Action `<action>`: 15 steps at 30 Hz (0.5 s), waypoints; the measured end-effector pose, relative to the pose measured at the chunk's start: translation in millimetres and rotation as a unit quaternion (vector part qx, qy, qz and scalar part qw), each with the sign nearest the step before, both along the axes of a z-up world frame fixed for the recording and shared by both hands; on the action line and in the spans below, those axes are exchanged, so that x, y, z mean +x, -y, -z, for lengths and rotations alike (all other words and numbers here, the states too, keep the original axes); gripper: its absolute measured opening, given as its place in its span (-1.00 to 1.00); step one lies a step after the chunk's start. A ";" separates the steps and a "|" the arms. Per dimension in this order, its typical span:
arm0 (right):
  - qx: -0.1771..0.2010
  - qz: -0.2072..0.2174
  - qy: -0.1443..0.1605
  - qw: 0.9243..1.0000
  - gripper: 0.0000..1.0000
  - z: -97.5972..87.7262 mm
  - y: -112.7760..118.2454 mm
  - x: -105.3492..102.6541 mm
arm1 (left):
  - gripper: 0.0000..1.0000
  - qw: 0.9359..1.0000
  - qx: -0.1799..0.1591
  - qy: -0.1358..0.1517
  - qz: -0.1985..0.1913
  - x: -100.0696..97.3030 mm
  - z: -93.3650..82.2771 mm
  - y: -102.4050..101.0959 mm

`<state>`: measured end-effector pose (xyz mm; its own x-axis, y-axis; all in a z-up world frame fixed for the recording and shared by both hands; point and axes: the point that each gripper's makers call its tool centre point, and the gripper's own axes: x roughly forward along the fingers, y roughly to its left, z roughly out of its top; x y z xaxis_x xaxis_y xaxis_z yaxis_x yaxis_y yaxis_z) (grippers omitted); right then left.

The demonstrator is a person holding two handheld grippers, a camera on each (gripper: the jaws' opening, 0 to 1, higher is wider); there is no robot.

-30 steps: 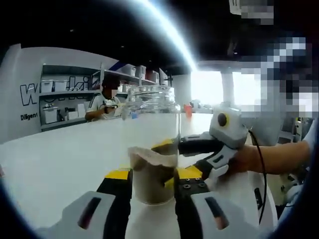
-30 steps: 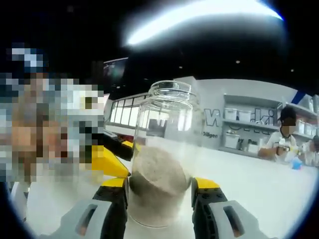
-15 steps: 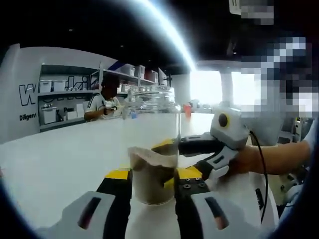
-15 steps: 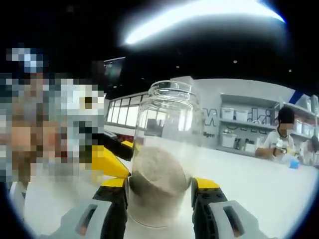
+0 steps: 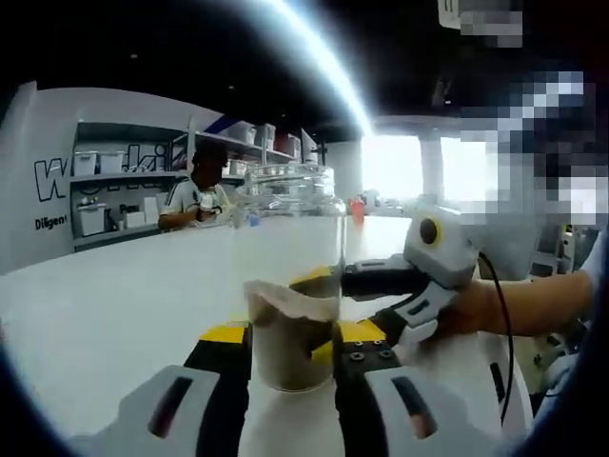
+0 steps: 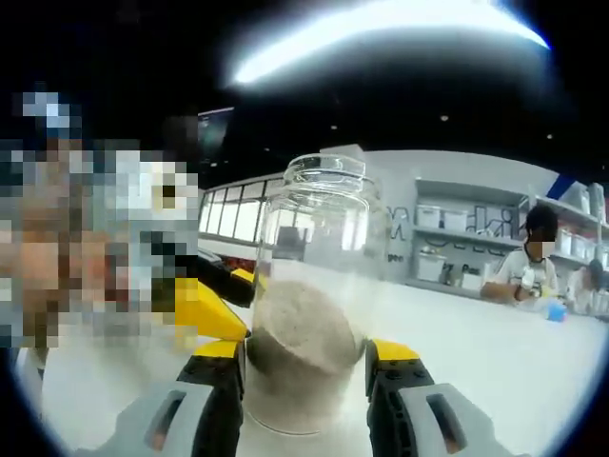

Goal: Tear open the coffee pouch, take out the coffee, and pour the coffee from the pouch into the cup

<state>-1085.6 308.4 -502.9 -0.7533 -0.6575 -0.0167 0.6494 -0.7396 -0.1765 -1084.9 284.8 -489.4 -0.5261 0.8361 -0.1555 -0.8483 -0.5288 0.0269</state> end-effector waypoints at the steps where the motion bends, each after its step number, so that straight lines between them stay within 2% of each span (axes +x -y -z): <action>1: 0.000 0.003 0.000 1.000 0.02 0.0 -0.9 -0.7 | -0.30 1.000 0.000 -0.001 0.000 -0.4 0.1 -1.0; 15: -0.001 0.027 0.001 1.000 0.02 0.5 -9.6 -7.5 | -0.29 1.000 0.004 -0.007 -0.009 -5.5 -1.5 -9.7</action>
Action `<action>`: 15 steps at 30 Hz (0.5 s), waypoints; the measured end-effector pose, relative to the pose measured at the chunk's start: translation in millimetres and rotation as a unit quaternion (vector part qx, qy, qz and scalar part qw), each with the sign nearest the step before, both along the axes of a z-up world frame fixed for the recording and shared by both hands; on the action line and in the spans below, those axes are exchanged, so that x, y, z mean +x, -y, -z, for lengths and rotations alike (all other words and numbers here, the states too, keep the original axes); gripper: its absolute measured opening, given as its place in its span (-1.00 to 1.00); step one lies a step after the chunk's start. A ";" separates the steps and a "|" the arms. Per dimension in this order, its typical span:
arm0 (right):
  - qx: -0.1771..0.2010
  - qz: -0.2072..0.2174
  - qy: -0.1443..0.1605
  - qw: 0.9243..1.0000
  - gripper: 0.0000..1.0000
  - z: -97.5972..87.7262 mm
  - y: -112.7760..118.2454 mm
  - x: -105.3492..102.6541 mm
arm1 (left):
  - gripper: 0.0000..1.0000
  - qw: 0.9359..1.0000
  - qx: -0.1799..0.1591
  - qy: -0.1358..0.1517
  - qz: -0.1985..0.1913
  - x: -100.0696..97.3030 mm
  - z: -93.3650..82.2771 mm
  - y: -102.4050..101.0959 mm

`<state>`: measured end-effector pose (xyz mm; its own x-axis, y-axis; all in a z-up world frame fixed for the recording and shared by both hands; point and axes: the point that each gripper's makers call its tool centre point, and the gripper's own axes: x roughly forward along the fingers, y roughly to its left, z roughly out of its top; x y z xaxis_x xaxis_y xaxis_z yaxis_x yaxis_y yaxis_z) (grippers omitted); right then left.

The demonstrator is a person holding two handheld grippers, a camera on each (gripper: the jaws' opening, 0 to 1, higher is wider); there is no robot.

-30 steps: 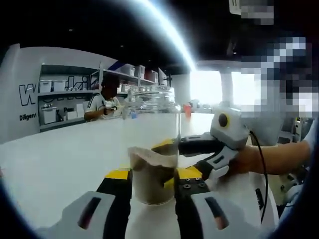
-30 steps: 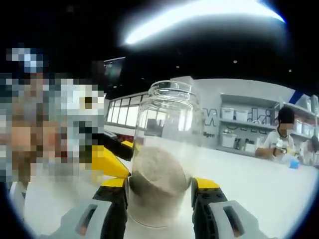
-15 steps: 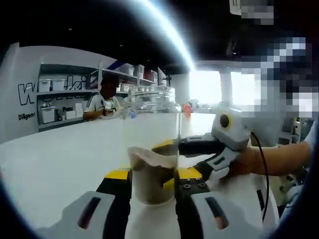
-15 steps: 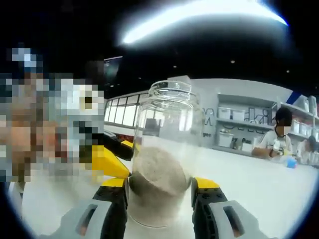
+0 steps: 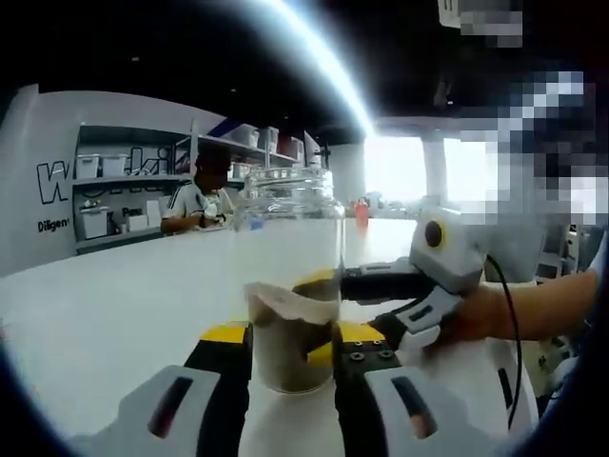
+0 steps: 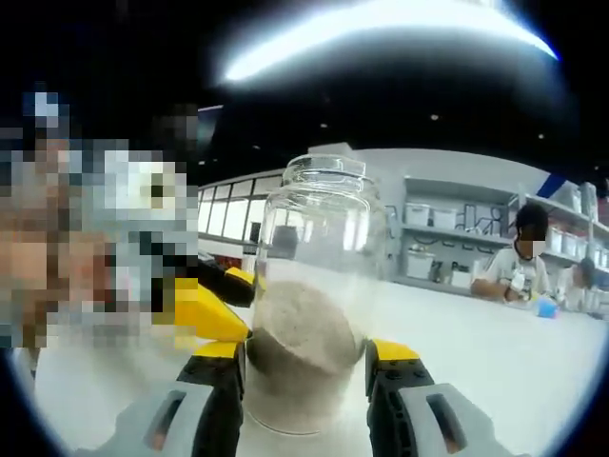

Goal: Tear open the coffee pouch, take out the coffee, and pour the coffee from the pouch into the cup

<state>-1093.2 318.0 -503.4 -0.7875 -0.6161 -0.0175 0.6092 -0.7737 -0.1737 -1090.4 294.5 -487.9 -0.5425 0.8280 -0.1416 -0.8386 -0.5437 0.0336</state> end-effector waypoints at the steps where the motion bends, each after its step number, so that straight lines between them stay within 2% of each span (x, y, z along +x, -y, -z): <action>1: 0.000 0.001 0.000 1.000 0.02 0.0 -0.1 0.1 | -0.29 1.000 0.000 0.000 0.000 -0.2 -0.1 -0.2; 15: 0.000 0.019 0.000 1.000 0.02 0.3 -7.4 -5.8 | -0.30 1.000 0.005 0.000 -0.002 -8.8 -1.0 -8.1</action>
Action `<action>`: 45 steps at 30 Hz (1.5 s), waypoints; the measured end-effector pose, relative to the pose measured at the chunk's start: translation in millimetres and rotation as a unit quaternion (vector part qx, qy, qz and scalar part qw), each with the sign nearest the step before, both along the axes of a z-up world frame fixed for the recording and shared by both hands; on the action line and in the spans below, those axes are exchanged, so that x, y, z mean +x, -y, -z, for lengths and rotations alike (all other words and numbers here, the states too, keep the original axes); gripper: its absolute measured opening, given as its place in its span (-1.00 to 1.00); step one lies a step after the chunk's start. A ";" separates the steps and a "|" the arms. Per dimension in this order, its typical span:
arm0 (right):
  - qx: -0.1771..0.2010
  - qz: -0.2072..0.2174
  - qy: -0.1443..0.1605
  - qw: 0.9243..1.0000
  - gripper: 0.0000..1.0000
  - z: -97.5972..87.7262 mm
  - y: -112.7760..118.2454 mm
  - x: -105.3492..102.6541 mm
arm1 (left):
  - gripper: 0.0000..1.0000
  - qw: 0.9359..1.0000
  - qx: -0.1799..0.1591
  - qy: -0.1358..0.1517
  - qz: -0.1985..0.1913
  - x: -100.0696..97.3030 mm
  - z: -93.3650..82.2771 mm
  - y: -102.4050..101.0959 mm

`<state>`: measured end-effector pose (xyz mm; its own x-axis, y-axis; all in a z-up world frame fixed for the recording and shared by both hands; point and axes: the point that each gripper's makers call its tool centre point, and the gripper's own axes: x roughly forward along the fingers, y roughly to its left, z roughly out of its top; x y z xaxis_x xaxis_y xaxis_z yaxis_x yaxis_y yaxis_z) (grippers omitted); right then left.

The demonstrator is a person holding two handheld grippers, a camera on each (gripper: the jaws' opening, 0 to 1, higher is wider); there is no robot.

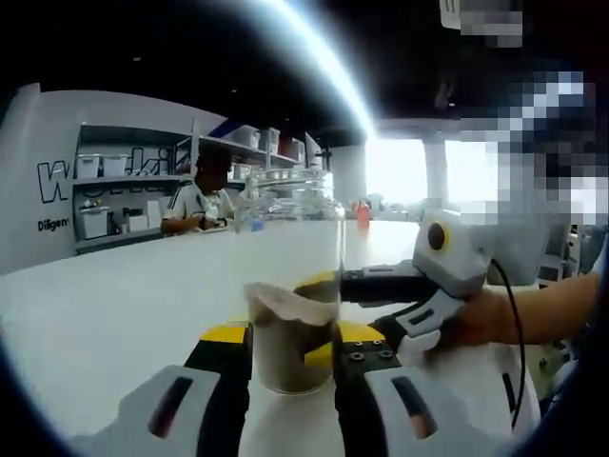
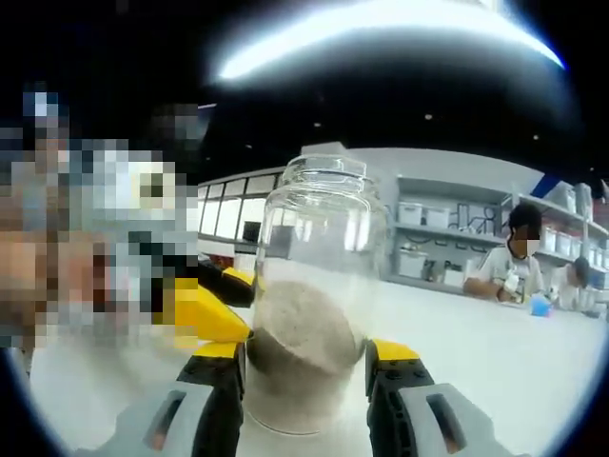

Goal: Tear open the coffee pouch, take out the coffee, and pour the coffee from the pouch into the cup

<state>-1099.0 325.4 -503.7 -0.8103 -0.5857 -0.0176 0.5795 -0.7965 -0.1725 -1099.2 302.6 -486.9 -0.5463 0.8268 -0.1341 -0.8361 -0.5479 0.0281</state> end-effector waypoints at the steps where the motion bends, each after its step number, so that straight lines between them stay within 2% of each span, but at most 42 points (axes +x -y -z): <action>1: 0.000 0.002 0.000 1.000 0.02 0.0 -0.7 -0.6 | -0.30 1.000 0.000 0.000 0.000 -0.5 -0.1 -0.6; 18: 0.002 0.028 -0.001 1.000 0.02 -0.3 -8.9 -5.9 | -0.25 1.000 0.000 0.006 -0.006 -6.1 -1.4 -10.9; 25: 0.002 0.031 -0.001 1.000 0.02 -0.6 -9.6 -7.2 | -0.24 1.000 -0.003 0.005 -0.005 1.7 -1.4 -7.1; 29: 0.004 0.032 -0.002 0.999 0.02 -0.9 -10.0 -8.4 | -0.20 1.000 -0.009 -0.012 -0.011 15.1 -5.8 4.7; 32: 0.004 0.033 -0.001 0.999 0.02 -0.9 -10.6 -8.8 | -0.19 1.000 -0.007 -0.013 -0.008 30.0 -5.7 15.7; 35: 0.004 0.035 -0.002 0.999 0.02 -1.0 -10.8 -8.9 | -0.19 1.000 -0.005 -0.025 -0.013 40.8 -5.4 33.4; 40: 0.006 0.039 -0.002 0.999 0.02 -1.2 -11.9 -9.6 | -0.20 0.999 0.010 -0.028 -0.019 59.7 -9.5 60.6; 45: 0.007 0.041 -0.003 0.999 0.02 -1.2 -12.2 -10.5 | -0.19 0.999 0.007 -0.038 -0.019 78.1 -10.3 87.7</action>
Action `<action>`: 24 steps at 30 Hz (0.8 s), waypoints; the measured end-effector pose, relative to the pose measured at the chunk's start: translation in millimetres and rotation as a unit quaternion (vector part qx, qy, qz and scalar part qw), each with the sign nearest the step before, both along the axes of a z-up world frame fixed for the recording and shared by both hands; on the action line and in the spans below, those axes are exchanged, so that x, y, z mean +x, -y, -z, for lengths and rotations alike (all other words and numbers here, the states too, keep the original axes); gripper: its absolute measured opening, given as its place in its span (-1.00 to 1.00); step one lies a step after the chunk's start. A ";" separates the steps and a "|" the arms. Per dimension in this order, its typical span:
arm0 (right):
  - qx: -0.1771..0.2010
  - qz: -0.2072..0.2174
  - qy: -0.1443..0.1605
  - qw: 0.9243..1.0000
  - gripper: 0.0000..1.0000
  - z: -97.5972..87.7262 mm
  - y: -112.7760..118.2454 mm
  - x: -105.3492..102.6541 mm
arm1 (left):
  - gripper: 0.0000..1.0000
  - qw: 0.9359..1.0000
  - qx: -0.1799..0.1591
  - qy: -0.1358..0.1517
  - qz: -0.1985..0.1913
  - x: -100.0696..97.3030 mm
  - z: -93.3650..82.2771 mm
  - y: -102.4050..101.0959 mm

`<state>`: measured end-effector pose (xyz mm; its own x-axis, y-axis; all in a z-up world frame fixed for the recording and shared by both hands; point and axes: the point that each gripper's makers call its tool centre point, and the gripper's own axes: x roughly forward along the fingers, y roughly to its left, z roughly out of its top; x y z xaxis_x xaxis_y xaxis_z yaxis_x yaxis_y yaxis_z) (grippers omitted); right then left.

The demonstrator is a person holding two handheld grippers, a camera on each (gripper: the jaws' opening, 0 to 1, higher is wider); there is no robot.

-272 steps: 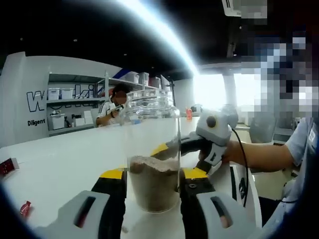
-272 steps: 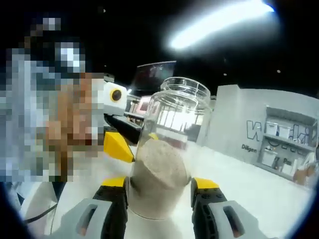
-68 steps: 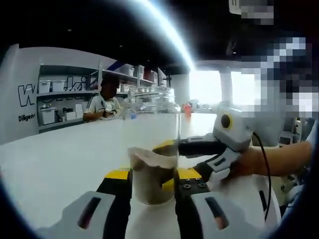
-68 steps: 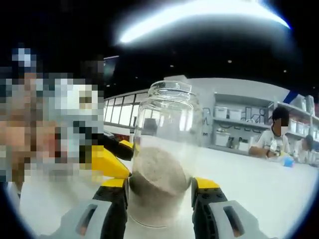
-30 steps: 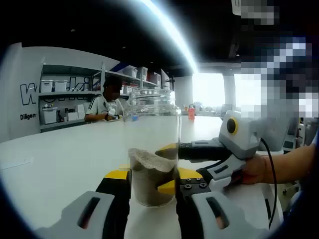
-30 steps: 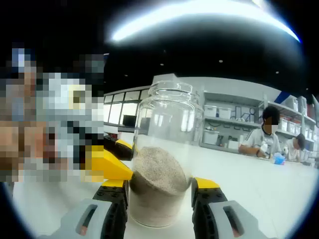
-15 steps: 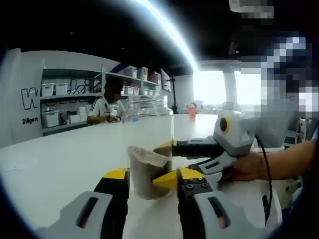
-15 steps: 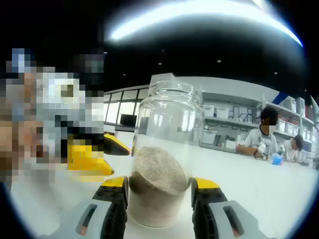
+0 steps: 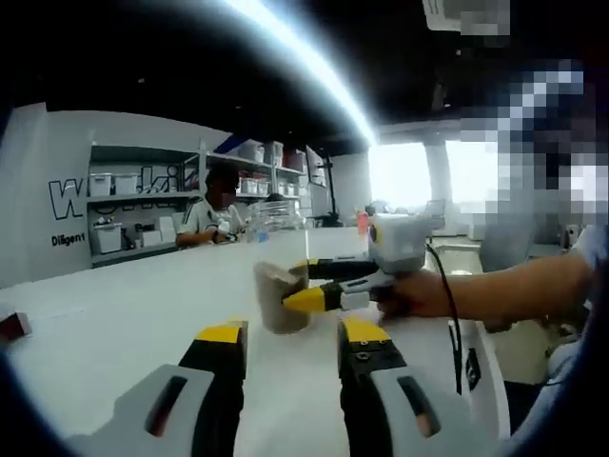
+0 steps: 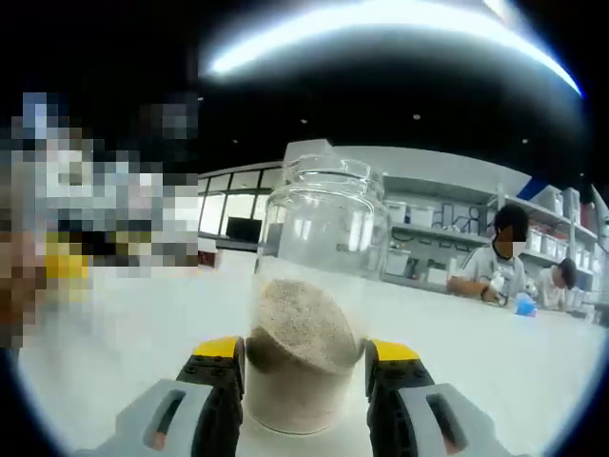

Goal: Tear open the coffee pouch, take out the coffee, and pour the coffee from the pouch into the cup

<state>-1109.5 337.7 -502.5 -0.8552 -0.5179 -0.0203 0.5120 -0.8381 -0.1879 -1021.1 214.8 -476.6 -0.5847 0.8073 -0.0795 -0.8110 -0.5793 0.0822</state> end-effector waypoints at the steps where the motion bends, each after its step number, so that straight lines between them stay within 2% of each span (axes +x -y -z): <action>1: 0.000 0.000 0.000 1.000 0.02 0.0 -0.2 -0.1 | -0.19 1.000 0.000 -0.002 -0.001 3.5 0.5 5.7; 6: -0.001 0.005 0.000 1.000 0.02 0.4 -2.0 -0.7 | -0.19 1.000 -0.012 -0.005 -0.013 13.7 8.9 38.9; 16: 0.000 0.016 0.000 1.000 0.02 0.9 -5.9 -4.0 | -0.20 0.998 0.018 0.005 -0.059 11.7 17.9 105.6; 24: 0.001 0.026 0.000 1.000 0.02 1.0 -9.0 -7.0 | -0.20 0.997 0.035 -0.004 -0.068 13.6 13.4 129.8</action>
<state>-1116.5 346.7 -503.5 -0.8806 -0.4733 -0.0213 0.4684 -0.8629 -0.1896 -1007.5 85.1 -489.9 -0.6891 0.7244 -0.0210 -0.7245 -0.6880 0.0433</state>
